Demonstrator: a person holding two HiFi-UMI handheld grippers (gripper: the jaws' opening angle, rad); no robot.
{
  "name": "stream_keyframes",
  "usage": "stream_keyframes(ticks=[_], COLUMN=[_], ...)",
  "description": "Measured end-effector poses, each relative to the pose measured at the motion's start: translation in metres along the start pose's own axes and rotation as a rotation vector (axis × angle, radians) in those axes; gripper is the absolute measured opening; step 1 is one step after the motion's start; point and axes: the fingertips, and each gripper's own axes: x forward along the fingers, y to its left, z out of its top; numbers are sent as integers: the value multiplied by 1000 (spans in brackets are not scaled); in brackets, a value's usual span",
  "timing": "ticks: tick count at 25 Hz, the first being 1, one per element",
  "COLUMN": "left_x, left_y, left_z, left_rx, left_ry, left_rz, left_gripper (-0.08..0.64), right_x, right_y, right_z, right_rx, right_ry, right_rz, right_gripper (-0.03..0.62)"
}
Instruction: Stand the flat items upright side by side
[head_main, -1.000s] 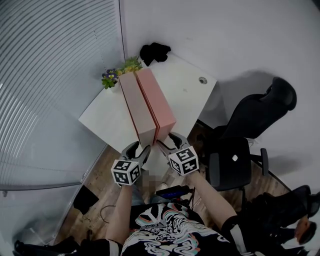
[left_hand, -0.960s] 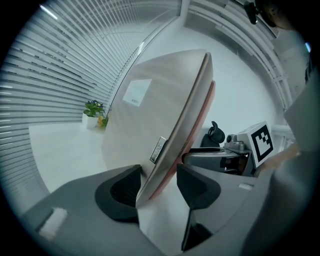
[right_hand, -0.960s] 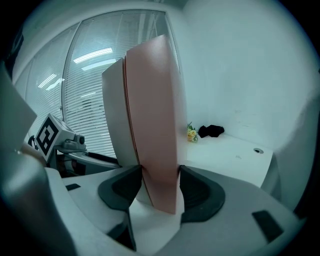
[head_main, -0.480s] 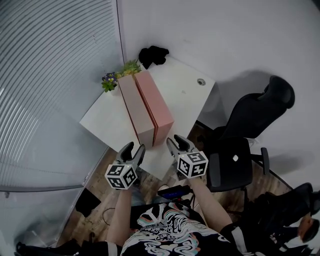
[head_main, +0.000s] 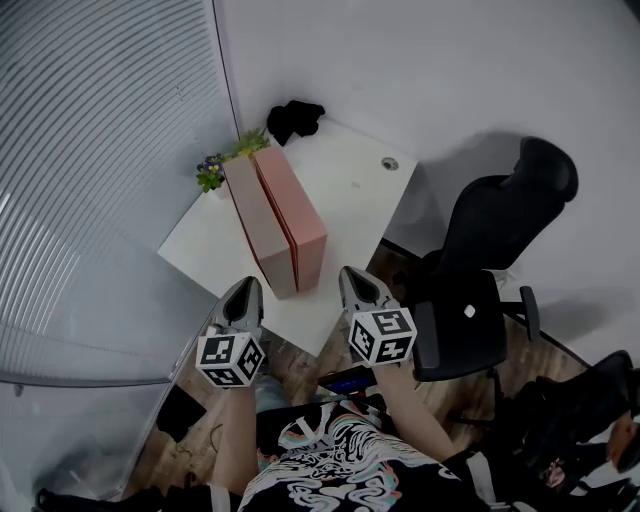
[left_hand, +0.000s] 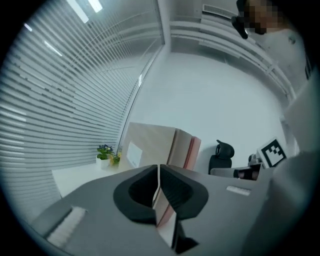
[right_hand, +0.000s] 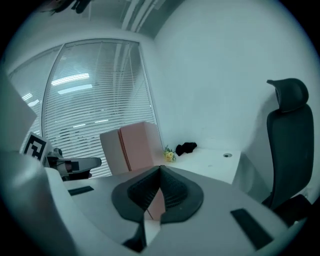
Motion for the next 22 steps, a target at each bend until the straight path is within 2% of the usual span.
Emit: stream_keyframes(ticks=[3, 10, 22], left_x=[-4, -23, -24], left_y=[-4, -8, -16], left_z=[7, 16, 16], left_rx=[71, 65, 64], left_ry=[9, -67, -51], left_rz=[28, 48, 31], left_gripper=[-2, -2, -2], right_x=[-10, -24, -29], right_y=[9, 18, 17], right_z=[13, 21, 16], right_rx=[-78, -204, -161], right_ry=[-26, -57, -56], right_rz=[-14, -57, -69], right_gripper=[2, 2, 2])
